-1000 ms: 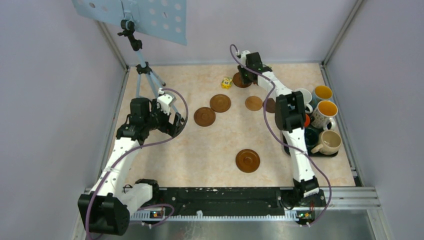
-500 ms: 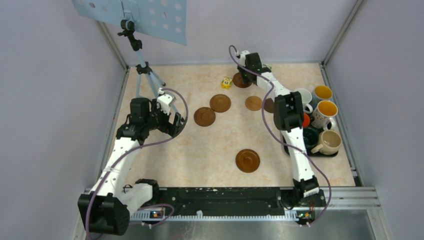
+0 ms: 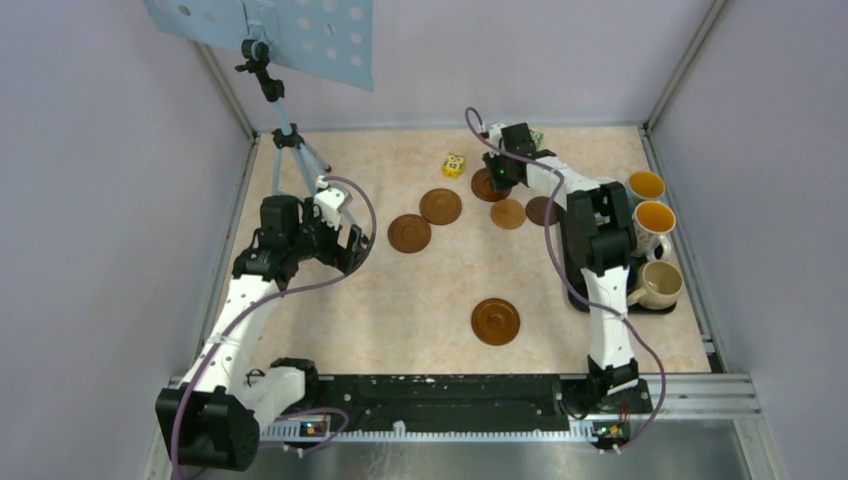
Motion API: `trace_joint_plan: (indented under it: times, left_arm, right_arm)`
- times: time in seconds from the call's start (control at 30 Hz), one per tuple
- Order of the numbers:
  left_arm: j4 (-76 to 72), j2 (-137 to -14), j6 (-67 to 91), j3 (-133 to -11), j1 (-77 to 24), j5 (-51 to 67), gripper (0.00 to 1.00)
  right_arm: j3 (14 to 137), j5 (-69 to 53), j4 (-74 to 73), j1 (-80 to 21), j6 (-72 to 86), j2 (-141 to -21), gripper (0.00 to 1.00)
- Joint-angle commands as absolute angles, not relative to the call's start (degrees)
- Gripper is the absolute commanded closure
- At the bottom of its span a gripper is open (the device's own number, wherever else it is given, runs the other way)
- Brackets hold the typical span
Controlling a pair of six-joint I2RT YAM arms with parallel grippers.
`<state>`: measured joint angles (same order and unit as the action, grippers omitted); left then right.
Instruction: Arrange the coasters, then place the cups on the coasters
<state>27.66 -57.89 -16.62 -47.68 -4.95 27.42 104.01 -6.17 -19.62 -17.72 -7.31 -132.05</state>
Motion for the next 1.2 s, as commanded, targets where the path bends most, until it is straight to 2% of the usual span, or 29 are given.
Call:
trace_joint_plan:
  times: [0.0,0.23,0.63,0.93,1.17]
  left_arm:
    - [25.9,-56.5,-16.7,-47.9,-4.7,28.4,0.01]
    - [25.8,-56.5,-16.7,-47.9,-4.7,28.6,0.01]
    - [25.7,-56.4,-16.8,-47.7,-4.7,28.1,0.01]
    - [25.6,-56.4,-16.7,-47.7,-4.7,28.5,0.01]
    - [25.5,-56.4,-16.8,-47.6,-4.7,28.8,0.01]
  right_arm:
    - [94.8,-8.9,-23.0,-17.4,-5.9,-126.4,0.83]
    - [84.8,-11.3,-20.4,-17.5,-4.6,-120.0,0.83]
    - [95.9,-8.7,-20.5,-17.4,-4.5,-128.4,0.81]
    - [96.8,-10.6,-20.2,-18.0,-5.0,-123.2,0.73]
    - [98.1,-10.3,-20.4,-23.0,-6.4,-119.9,0.65]
